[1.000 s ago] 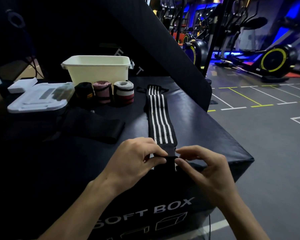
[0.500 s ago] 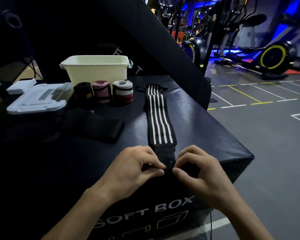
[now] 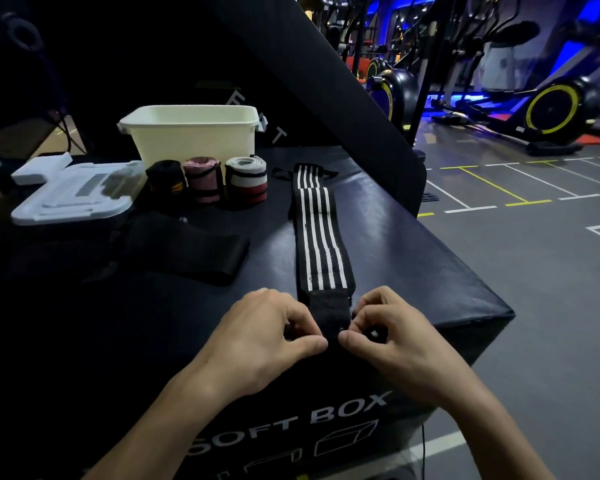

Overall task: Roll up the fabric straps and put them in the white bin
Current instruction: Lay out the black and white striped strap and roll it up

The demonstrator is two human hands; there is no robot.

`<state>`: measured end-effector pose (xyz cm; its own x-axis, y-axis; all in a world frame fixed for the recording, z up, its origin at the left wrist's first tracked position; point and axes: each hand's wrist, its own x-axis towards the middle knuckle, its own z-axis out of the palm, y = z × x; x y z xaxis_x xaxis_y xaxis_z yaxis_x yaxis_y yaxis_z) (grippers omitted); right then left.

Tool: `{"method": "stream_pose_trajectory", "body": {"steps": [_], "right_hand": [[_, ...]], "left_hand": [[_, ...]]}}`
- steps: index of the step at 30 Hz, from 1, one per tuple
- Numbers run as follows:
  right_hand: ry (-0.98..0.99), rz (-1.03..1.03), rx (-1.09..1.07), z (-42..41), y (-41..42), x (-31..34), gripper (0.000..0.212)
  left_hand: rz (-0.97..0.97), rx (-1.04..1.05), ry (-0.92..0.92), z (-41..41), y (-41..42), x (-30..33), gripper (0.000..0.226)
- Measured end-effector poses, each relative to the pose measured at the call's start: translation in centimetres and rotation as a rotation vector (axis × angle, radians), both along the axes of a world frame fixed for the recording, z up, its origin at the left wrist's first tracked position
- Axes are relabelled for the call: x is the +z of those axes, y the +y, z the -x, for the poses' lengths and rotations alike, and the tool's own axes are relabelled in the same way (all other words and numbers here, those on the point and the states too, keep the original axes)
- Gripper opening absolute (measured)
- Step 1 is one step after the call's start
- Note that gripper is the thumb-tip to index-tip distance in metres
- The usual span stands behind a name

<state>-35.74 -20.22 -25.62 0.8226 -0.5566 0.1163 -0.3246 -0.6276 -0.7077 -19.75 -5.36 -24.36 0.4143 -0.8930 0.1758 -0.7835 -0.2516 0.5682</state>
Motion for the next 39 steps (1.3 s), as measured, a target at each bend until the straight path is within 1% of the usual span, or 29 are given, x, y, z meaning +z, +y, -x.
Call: {"method": "stream_pose_trajectory", "body": {"steps": [3, 6, 10, 13, 15, 17, 19, 23, 26, 29, 32, 36, 39], "right_hand": [[0.041, -0.014, -0.018, -0.4, 0.0, 0.2, 0.025], [0.061, -0.024, -0.048, -0.7, 0.1, 0.4, 0.025], [0.082, -0.016, -0.072, -1.1, 0.3, 0.6, 0.023], [0.091, -0.007, -0.079, -1.2, 0.4, 0.7, 0.023], [0.082, 0.001, -0.089, -1.2, 0.4, 0.6, 0.022], [0.065, 0.007, -0.094, -1.1, 0.4, 0.5, 0.022], [0.035, 0.012, -0.089, -0.9, 0.6, 0.3, 0.021], [-0.104, 0.040, -0.038, 0.1, 0.5, -0.1, 0.015], [-0.145, 0.129, 0.049, 0.8, 0.4, -0.4, 0.014], [-0.164, 0.226, 0.048, 0.8, 0.5, -0.8, 0.015], [-0.138, 0.262, 0.027, 0.3, 0.5, -1.2, 0.019], [-0.062, 0.233, -0.043, -0.6, 0.2, -0.9, 0.026], [0.042, 0.194, -0.083, -1.4, -0.1, 0.0, 0.030]], "left_hand": [[-0.003, 0.023, -0.017, -0.2, 0.0, -0.1, 0.020], [0.004, -0.022, -0.053, -0.4, 0.2, -0.4, 0.022], [0.093, -0.141, -0.177, -0.4, 0.3, -0.7, 0.019], [0.150, -0.184, -0.358, -0.4, 0.2, -1.1, 0.013], [0.149, -0.199, -0.443, -0.3, 0.2, -1.2, 0.013], [0.129, -0.197, -0.468, -0.3, 0.3, -1.2, 0.016], [0.107, -0.180, -0.433, -0.3, 0.3, -1.3, 0.021], [0.058, -0.127, -0.329, -0.5, 0.1, -1.4, 0.029], [0.050, -0.097, -0.261, -0.4, 0.0, -1.2, 0.025], [0.019, -0.067, -0.193, -0.3, -0.2, -1.1, 0.022], [-0.037, -0.019, -0.106, -0.3, -0.5, -0.9, 0.022], [-0.055, 0.077, -0.027, -0.3, -1.0, -0.3, 0.023], [0.006, 0.084, -0.060, -0.4, -1.1, -0.2, 0.021]]}}
